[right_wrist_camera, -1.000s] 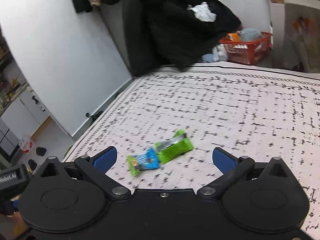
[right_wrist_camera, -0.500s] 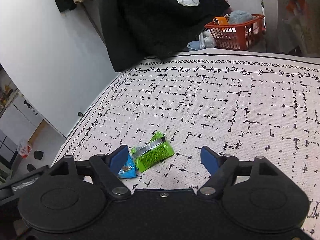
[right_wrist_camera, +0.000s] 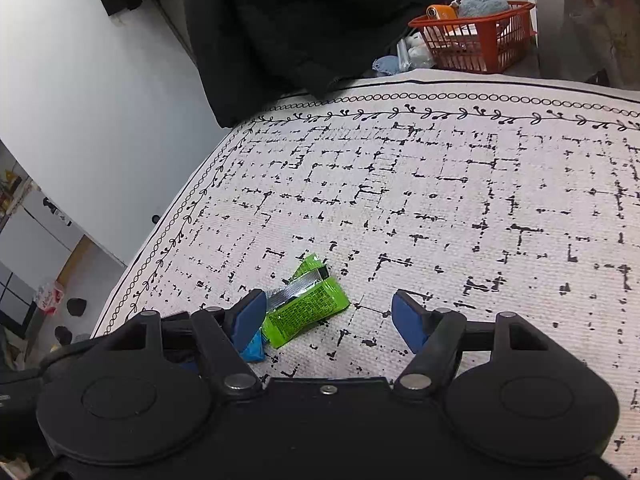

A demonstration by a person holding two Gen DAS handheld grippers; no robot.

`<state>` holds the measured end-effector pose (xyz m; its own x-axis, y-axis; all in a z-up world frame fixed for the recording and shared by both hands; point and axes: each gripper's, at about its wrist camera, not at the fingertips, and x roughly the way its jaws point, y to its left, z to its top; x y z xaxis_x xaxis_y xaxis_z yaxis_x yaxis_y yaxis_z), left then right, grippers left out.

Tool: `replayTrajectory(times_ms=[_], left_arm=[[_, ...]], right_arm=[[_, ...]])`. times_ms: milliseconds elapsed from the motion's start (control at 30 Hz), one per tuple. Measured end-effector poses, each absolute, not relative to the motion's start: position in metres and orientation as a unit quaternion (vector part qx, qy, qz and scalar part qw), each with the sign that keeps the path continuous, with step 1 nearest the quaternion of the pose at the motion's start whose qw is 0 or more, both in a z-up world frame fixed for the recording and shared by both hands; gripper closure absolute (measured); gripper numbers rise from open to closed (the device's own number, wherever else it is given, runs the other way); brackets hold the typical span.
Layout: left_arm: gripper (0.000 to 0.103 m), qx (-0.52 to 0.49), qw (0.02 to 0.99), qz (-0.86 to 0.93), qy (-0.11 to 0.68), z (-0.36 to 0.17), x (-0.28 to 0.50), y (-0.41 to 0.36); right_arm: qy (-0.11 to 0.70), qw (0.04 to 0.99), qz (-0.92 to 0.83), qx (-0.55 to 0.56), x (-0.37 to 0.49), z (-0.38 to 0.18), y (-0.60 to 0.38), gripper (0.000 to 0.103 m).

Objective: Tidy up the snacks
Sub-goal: 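Grasp the green-blue packet with left tool while right tool grasps the green foil packet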

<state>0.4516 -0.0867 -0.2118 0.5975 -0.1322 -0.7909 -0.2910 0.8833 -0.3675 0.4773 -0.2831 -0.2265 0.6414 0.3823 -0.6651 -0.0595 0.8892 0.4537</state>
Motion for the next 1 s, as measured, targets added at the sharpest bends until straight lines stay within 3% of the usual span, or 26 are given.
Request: replayTrajectory(times_ms=[267,600,667,700,733,1000], left_arm=[[0.068,-0.236,0.859,0.036,0.453,-0.224,0.465,-0.084],[0.073,-0.235,0.858,0.044,0.455,-0.219,0.460,-0.052],[0.074,-0.234,0.856,0.044,0.458,-0.218,0.458,-0.046],[0.074,-0.233,0.856,0.045,0.460,-0.217,0.457,-0.043],[0.074,-0.232,0.855,0.046,0.461,-0.216,0.456,-0.040],[0.076,-0.230,0.859,0.054,0.454,-0.199,0.441,-0.018]], right_arm=[[0.402,0.888,0.132,0.181,0.486,-0.235,-0.263,0.034],[0.407,0.896,0.122,0.125,0.494,-0.243,-0.230,0.035],[0.404,0.900,0.117,0.111,0.496,-0.244,-0.225,0.042],[0.404,0.901,0.115,0.105,0.497,-0.244,-0.223,0.052],[0.404,0.902,0.114,0.096,0.497,-0.245,-0.221,0.056],[0.402,0.902,0.138,0.072,0.485,-0.227,-0.207,0.068]])
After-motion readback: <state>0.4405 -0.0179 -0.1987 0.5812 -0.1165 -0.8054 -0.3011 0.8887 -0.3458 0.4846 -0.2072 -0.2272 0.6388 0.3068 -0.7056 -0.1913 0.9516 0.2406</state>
